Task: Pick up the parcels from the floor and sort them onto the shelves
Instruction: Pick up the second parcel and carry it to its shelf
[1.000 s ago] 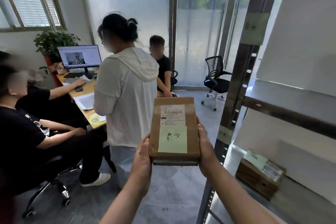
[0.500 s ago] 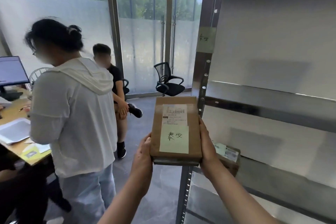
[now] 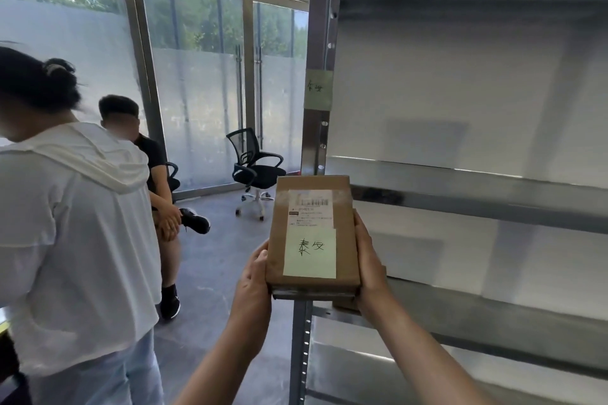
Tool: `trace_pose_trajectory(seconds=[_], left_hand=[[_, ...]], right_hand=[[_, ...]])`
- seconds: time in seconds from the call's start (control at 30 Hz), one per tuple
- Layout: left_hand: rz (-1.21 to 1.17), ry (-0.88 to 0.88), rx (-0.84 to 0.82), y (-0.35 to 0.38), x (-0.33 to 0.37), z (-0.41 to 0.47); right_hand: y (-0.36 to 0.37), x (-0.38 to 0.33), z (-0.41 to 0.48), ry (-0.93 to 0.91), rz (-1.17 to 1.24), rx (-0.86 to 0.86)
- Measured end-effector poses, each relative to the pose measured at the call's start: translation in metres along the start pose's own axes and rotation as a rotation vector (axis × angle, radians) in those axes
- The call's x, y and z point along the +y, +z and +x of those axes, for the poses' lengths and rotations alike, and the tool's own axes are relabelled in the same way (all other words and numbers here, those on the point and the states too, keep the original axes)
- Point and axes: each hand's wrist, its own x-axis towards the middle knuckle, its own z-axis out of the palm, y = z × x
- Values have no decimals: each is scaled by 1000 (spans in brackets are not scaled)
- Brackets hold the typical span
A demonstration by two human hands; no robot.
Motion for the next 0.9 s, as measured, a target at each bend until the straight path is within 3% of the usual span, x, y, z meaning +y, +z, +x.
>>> trace_pose_trajectory(seconds=[0.5, 0.9], left_hand=[[48, 61, -107, 30, 38, 8], [-68, 114, -260, 90, 70, 35]], right_hand=[[-9, -38, 1, -87, 58, 39], [-57, -82, 27, -118, 53, 170]])
